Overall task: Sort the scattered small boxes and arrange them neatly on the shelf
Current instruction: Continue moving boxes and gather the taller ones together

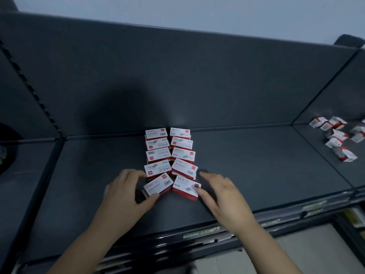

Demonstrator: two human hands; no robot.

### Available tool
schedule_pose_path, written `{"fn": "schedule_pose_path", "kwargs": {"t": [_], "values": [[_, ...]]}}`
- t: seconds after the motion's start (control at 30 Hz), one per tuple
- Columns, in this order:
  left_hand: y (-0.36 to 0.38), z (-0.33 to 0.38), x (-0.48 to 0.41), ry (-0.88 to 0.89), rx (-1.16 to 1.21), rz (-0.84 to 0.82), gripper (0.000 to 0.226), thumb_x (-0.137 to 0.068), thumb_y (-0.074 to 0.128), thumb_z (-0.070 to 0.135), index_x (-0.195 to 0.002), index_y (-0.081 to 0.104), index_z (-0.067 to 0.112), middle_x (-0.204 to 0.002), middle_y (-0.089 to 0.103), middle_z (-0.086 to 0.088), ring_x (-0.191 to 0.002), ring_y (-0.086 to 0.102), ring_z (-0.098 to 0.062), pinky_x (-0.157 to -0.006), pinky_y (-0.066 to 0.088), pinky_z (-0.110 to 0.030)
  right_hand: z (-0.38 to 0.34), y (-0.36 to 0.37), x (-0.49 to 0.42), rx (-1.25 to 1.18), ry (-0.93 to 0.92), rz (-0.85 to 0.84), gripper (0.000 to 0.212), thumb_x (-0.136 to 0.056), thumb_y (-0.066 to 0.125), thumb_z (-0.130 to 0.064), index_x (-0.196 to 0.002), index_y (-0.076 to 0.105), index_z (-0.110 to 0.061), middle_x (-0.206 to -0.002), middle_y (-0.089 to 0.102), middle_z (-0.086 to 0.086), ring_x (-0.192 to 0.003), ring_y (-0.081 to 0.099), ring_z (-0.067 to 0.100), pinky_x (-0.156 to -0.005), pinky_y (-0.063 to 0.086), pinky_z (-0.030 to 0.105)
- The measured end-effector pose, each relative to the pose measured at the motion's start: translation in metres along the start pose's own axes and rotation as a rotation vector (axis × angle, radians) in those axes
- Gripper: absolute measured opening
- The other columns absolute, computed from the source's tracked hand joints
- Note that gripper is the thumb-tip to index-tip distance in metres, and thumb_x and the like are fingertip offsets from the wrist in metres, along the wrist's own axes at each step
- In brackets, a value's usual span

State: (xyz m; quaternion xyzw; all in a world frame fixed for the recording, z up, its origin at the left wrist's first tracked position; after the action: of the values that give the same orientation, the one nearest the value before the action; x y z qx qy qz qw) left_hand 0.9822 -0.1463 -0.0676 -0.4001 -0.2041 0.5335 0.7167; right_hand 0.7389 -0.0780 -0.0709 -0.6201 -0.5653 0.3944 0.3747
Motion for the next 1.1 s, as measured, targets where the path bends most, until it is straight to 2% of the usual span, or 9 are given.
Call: {"fn": "schedule_pose_path", "kwargs": {"t": [0.03,0.1,0.17,0.3,0.47,0.63,0.83,0.9,1.1], "values": [[-0.001,0.005,0.0,0.026,0.003,-0.054,0.065,-0.073,0.059,0.07,-0.129,0.038,0.045,-0.131,0.037,0.026,-0.123,0.039,0.0,-0.107,0.027,-0.034,0.006,-0.005,0.002,0.023,0.009,0.004,0.072,-0.092,0.014,-0.072,-0.146,0.04,-0.031,-0.143,0.049,-0.014,-0.126,0.047,0.012,-0.106,0.04,0.031],[0.005,0.015,0.001,0.057,-0.089,-0.215,0.092,-0.066,0.036,0.083,-0.146,0.003,0.049,-0.154,0.002,0.029,-0.144,0.004,0.002,-0.12,0.004,-0.037,0.015,-0.013,0.005,0.094,0.012,-0.029,0.081,-0.088,0.0,-0.074,-0.152,0.028,-0.033,-0.156,0.032,-0.015,-0.141,0.033,0.011,-0.116,0.03,0.032],[0.012,0.024,0.002,0.06,-0.225,-0.31,0.104,-0.063,0.019,0.084,-0.148,-0.02,0.039,-0.153,-0.026,0.023,-0.142,-0.024,0.001,-0.12,-0.014,-0.04,0.023,-0.019,0.008,0.168,0.018,-0.085,0.081,-0.085,-0.001,-0.073,-0.155,0.013,-0.036,-0.161,0.011,-0.02,-0.149,0.011,0.007,-0.122,0.013,0.03],[0.022,0.055,0.003,0.082,-0.292,-0.316,0.097,-0.065,0.006,0.076,-0.143,-0.033,0.034,-0.151,-0.034,0.018,-0.138,-0.033,0.002,-0.118,-0.019,-0.039,0.037,-0.035,0.02,0.207,0.035,-0.128,0.081,-0.079,-0.007,-0.066,-0.155,-0.003,-0.037,-0.154,-0.015,-0.027,-0.148,-0.012,0.003,-0.119,-0.007,0.029],[0.048,0.102,0.005,0.116,-0.265,-0.277,0.087,-0.072,0.005,0.062,-0.149,-0.025,0.032,-0.155,-0.029,0.018,-0.136,-0.035,0.007,-0.116,-0.021,-0.028,0.081,-0.062,0.041,0.219,0.016,-0.109,0.084,-0.079,-0.007,-0.066,-0.155,-0.003,-0.032,-0.153,-0.019,-0.024,-0.149,-0.014,0.006,-0.12,-0.009,0.03],[0.093,0.173,0.006,0.113,-0.221,-0.226,0.076,-0.089,0.023,0.045,-0.153,-0.014,0.027,-0.153,-0.027,0.017,-0.138,-0.029,0.004,-0.114,-0.021,-0.026,0.14,-0.108,0.069,0.222,0.062,-0.066,0.087,-0.08,-0.005,-0.066,-0.156,-0.002,-0.025,-0.162,-0.011,-0.015,-0.149,-0.013,0.008,-0.121,-0.007,0.027],[0.161,0.247,0.005,0.176,-0.255,-0.283,0.08,-0.084,0.014,0.051,-0.153,-0.015,0.024,-0.156,-0.026,0.012,-0.142,-0.026,-0.002,-0.118,-0.016,-0.032,0.212,-0.156,0.109,0.23,0.138,-0.02,0.065,-0.103,0.025,-0.048,-0.157,-0.001,-0.021,-0.164,-0.008,-0.008,-0.151,-0.01,0.012,-0.122,-0.006,0.03],[0.176,0.27,0.001,0.216,-0.255,-0.293,0.082,-0.081,0.007,0.057,-0.153,-0.015,0.025,-0.155,-0.026,0.012,-0.142,-0.025,-0.002,-0.117,-0.017,-0.029,0.234,-0.175,0.121,0.238,0.169,0.001,0.065,-0.104,0.027,-0.045,-0.157,0.0,-0.021,-0.164,-0.008,-0.007,-0.151,-0.009,0.012,-0.122,-0.005,0.031],[0.216,0.334,-0.023,0.307,-0.245,-0.33,0.072,-0.094,0.019,0.047,-0.152,-0.016,0.023,-0.156,-0.026,0.01,-0.144,-0.021,-0.003,-0.119,-0.013,-0.03,0.294,-0.217,0.152,0.209,0.262,0.063,0.063,-0.104,0.028,-0.041,-0.157,0.0,-0.021,-0.164,-0.008,-0.006,-0.15,-0.011,0.012,-0.122,-0.006,0.03]]}}
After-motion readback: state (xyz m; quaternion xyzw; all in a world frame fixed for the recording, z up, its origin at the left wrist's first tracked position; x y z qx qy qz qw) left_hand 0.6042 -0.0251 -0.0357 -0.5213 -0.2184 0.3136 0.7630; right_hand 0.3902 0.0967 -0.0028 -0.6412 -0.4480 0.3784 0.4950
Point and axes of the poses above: each hand's wrist, its own x-axis away from the middle knuckle, its own y-axis out of the palm, z = x × y, the point moved 5 cm from there along -x, towards the middle knuckle
